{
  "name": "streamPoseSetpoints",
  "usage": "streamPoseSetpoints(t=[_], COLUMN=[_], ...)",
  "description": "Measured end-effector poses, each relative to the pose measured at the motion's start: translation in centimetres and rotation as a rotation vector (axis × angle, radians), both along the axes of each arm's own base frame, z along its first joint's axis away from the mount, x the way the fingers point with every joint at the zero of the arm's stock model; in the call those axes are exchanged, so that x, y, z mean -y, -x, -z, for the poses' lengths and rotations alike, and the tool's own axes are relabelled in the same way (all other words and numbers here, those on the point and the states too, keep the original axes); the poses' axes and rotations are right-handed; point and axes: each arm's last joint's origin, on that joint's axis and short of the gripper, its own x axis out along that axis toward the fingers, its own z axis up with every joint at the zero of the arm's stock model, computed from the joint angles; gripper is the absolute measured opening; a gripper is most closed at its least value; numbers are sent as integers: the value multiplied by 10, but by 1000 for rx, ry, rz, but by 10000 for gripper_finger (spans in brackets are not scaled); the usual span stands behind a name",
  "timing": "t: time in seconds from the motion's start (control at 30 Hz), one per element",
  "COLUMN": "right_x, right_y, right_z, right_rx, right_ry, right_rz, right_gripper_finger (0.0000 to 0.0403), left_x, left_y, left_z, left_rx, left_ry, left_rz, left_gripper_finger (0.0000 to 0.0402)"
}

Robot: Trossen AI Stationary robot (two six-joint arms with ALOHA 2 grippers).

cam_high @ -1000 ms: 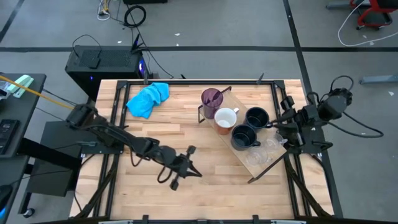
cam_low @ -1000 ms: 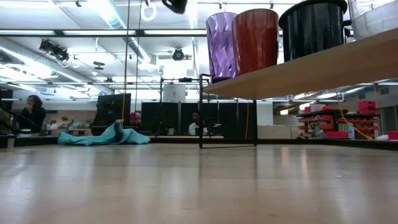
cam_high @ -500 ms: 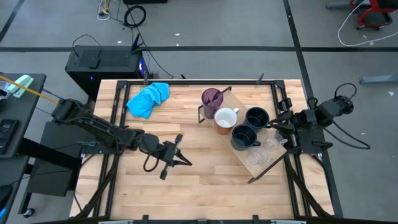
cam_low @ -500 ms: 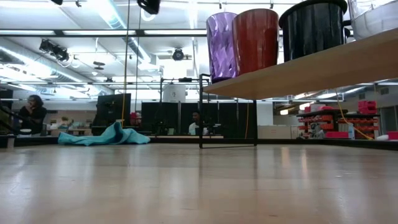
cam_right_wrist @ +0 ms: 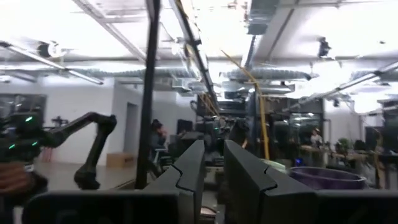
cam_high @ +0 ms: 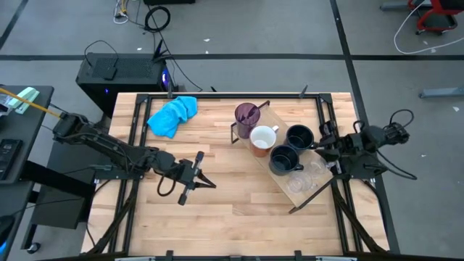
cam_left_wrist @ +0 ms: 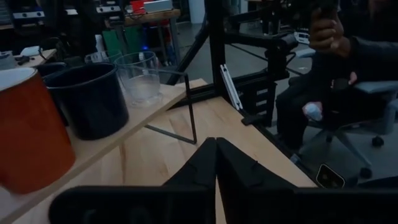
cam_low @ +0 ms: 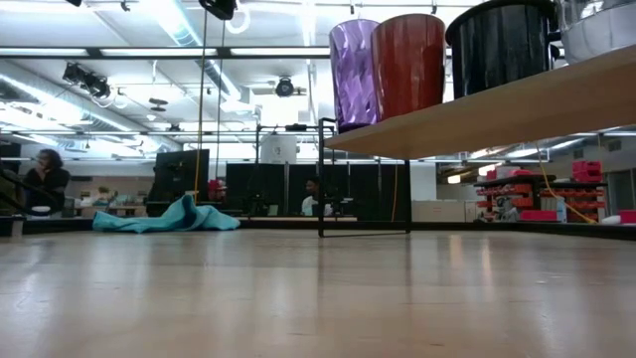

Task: Stack small to large cups/mugs on shelf
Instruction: Return to Home Position

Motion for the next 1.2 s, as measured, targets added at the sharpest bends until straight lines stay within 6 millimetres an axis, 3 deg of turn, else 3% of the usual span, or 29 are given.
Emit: streamPoseSetpoints(t=[0.8, 1.0, 1.2], right_x=[-6, -5, 4], right_y=[-7, -2, 0], right_z=[37, 25, 11], right_rx=[60, 121, 54], right_ry=[40, 16, -55], right_rz=[-81, -124, 104], right_gripper_finger=[69, 69, 69], left_x=[11, 10, 10], left_y=[15, 15, 15], left_z=[-1, 0, 0], left_rx=[-68, -82, -83], left_ry=[-3, -6, -7], left_rz=[55, 49, 48], left_gripper_finger=[18, 31, 13])
